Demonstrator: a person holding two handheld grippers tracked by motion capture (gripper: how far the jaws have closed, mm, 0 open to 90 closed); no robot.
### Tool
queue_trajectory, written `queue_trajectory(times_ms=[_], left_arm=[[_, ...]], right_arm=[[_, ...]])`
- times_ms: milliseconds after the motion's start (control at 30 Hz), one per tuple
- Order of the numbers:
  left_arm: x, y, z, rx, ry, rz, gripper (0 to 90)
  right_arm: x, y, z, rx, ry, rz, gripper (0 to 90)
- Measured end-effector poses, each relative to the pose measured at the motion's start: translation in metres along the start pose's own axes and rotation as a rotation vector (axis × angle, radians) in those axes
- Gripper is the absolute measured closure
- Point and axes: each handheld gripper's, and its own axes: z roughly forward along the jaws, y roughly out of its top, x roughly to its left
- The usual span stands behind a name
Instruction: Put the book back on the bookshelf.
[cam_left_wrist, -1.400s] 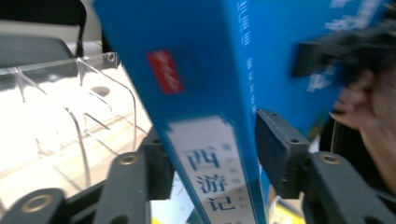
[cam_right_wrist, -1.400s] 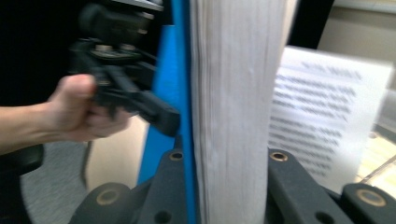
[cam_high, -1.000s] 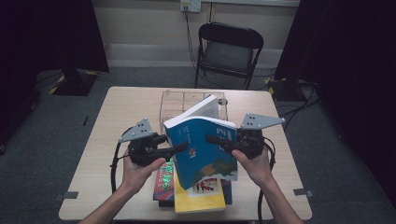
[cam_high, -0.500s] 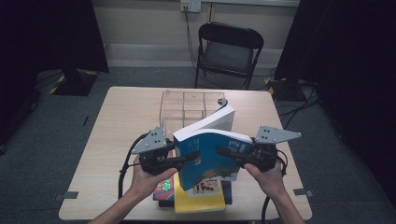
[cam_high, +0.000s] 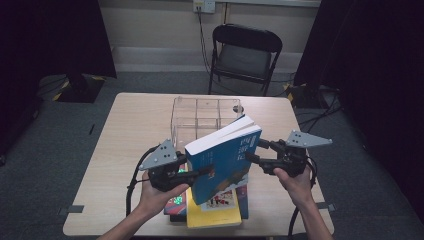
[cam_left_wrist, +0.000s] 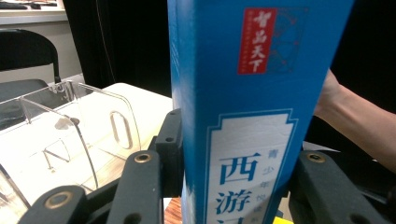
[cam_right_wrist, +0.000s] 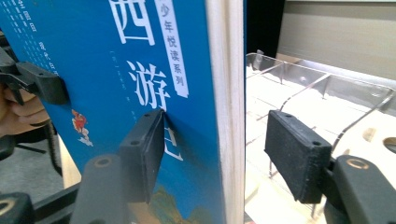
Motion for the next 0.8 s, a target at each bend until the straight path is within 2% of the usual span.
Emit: queue_trajectory(times_ms=[100, 333, 500, 600, 800], left_arm=[[-0.002, 0.0, 0.0, 0.003, 0.002, 0.0, 59.5], [-0.004, -0.001, -0.001, 0.003, -0.009, 0.017, 59.0], [-0.002, -0.001, -0.001, -0.001, -0.007, 0.004, 57.9], [-0.002, -0.002, 0.0, -0.008, -0.012, 0.002, 57.3], [0.0, -0.002, 0.001, -0.008, 0.013, -0.014, 56.9]], right_arm=[[-0.003, -0.002, 0.004, 0.004, 0.033, 0.001, 34.9], [-0.003, -0.002, 0.013, -0.002, 0.116, -0.001, 35.9], [0.001, -0.001, 0.016, 0.005, 0.081, -0.029, 39.3], [0.002, 0.0, 0.014, 0.015, 0.075, -0.03, 41.2], [0.007, 0.001, 0.014, 0.022, 0.03, -0.043, 46.1]])
